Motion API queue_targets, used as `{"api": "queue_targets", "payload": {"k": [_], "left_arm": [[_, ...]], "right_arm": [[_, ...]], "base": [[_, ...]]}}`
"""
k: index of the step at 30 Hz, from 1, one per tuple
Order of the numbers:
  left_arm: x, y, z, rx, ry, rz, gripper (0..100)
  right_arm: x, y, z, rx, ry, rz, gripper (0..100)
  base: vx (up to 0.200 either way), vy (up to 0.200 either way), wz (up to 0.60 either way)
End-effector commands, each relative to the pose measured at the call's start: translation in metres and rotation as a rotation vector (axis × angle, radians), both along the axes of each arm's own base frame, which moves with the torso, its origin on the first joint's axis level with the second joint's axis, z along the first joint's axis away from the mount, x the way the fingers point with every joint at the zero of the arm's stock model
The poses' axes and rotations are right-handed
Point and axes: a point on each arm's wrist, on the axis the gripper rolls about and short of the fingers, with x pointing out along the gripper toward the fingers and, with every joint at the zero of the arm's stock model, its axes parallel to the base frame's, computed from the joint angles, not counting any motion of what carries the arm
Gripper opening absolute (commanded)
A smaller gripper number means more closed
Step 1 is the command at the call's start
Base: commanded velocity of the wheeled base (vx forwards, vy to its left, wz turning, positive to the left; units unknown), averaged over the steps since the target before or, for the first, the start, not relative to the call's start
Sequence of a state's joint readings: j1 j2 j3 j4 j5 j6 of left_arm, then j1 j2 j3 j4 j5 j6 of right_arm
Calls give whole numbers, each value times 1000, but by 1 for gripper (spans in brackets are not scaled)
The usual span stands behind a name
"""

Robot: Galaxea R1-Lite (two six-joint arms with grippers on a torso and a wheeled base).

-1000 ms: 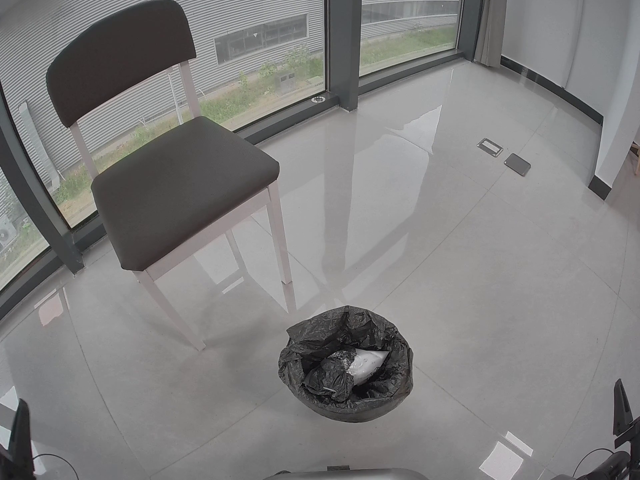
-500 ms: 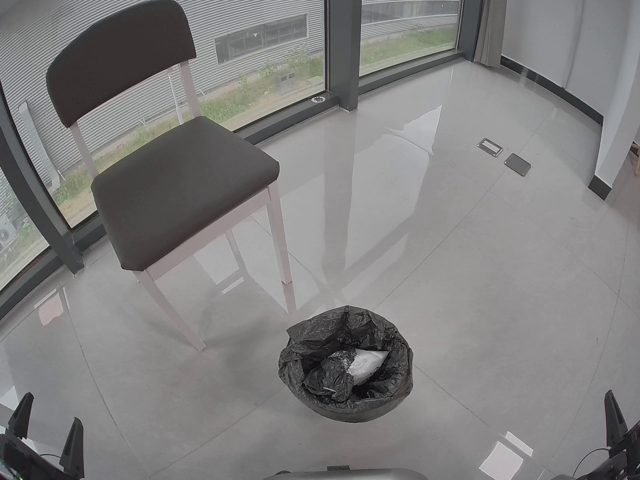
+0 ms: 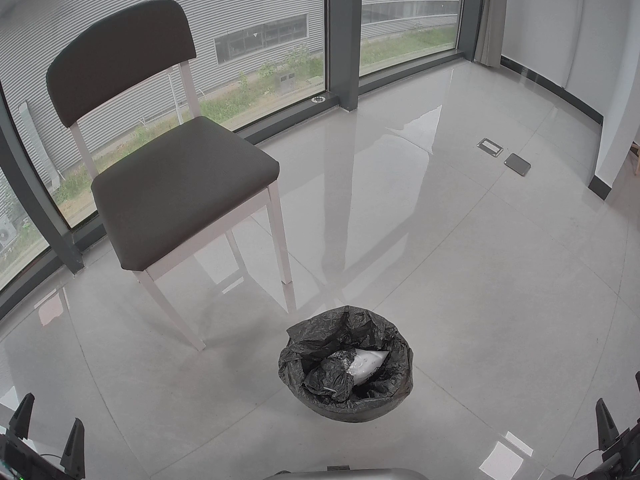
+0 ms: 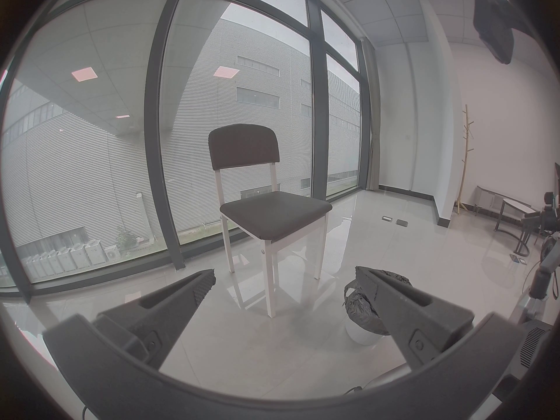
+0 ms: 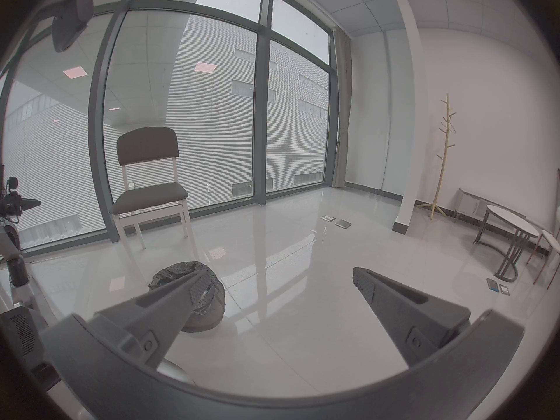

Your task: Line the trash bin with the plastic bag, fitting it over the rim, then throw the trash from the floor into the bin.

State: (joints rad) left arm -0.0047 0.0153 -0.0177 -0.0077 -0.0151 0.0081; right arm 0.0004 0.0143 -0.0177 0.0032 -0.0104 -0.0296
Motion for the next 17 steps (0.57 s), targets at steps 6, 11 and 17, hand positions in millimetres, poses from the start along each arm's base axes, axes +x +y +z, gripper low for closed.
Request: {"api": "queue_targets", "payload": {"k": [6, 11, 17], "left_arm": [[0, 0, -5, 1, 4, 0, 100], [0, 0, -5, 1, 4, 0, 100], [0, 0, -5, 1, 2, 0, 100]], "right_arm": [[1, 0, -4, 31, 6, -1, 100], [1, 0, -4, 25, 6, 2, 100], [1, 0, -4, 33, 6, -2, 100]], "base": [[0, 0, 0], [0, 0, 0], [0, 0, 0]]}}
